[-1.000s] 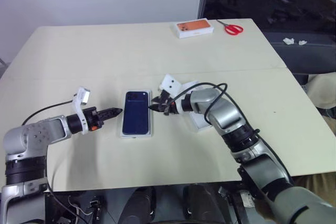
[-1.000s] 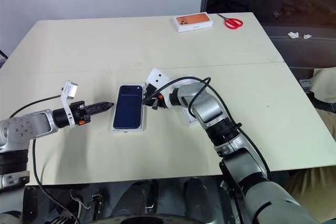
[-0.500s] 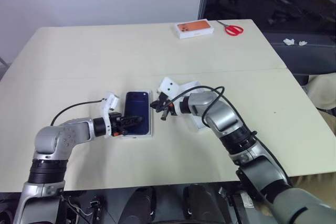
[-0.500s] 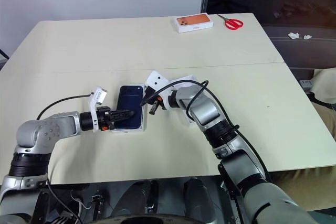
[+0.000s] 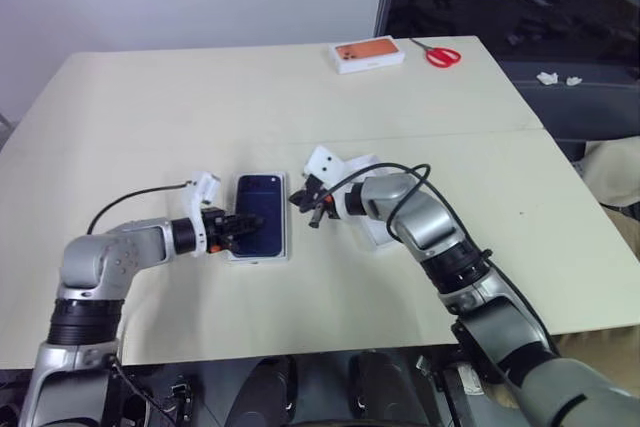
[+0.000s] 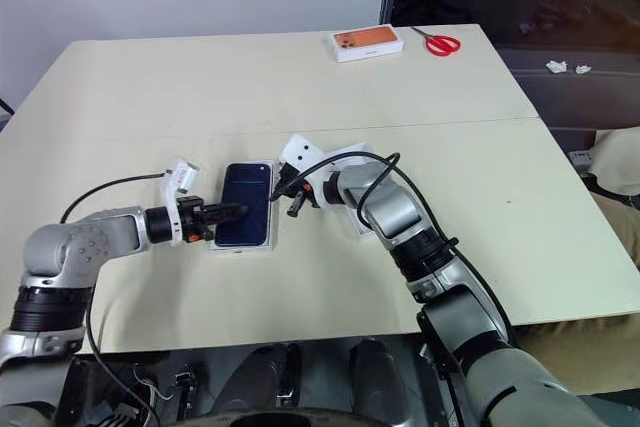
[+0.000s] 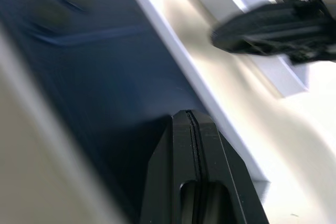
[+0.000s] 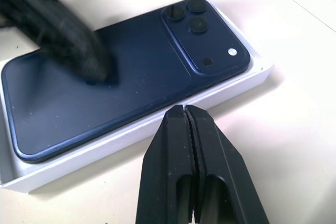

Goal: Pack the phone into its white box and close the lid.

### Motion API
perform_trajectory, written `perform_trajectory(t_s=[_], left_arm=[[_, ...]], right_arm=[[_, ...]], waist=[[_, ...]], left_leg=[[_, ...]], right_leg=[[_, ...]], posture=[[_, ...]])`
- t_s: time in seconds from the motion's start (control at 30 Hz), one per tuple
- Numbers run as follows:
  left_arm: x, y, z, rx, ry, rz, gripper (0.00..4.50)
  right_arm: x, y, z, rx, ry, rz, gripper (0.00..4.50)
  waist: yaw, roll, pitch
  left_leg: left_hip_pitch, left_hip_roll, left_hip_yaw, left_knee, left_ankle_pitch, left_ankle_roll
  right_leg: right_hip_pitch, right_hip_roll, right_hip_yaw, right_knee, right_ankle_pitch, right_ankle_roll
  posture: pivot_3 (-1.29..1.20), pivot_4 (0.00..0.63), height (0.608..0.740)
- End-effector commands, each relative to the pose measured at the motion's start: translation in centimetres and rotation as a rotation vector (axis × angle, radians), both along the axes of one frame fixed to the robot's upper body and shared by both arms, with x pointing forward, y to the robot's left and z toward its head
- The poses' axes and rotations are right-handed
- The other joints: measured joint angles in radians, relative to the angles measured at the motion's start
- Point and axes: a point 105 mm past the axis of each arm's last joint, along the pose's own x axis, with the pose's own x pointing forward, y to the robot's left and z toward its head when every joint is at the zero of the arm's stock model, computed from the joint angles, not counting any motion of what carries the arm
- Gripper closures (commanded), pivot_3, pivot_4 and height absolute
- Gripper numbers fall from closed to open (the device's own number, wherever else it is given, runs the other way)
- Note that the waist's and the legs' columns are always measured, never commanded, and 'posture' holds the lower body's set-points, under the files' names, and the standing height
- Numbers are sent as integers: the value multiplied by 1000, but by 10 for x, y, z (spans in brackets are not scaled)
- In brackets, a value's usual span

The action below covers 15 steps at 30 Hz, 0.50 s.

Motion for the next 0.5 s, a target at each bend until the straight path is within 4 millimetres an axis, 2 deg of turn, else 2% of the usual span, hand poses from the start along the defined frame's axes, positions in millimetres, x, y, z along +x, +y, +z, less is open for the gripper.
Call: perform_trajectory(t_s=[0.03, 0.13, 0.5], left_arm=[[7, 17, 3, 7, -32, 77, 4500], [4, 18, -8, 38, -1, 72, 4500], [-13, -2, -48, 68, 140, -8, 4500]], right_arm=[[3, 4, 16, 29, -51, 14, 4464], [4, 3, 16, 25, -53, 12, 4464], [10, -6, 18, 14, -65, -18, 4464]], waist=[[1, 0, 0], [1, 0, 0], [4, 1, -1]], left_leg=[[0, 0, 0, 0, 0, 0], [0, 0, 0, 0, 0, 0], [1, 0, 0, 1, 0, 1]], right_leg=[[0, 0, 0, 0, 0, 0], [0, 0, 0, 0, 0, 0], [1, 0, 0, 0, 0, 0]], posture=[[0, 150, 740], [0, 150, 740], [0, 150, 740]])
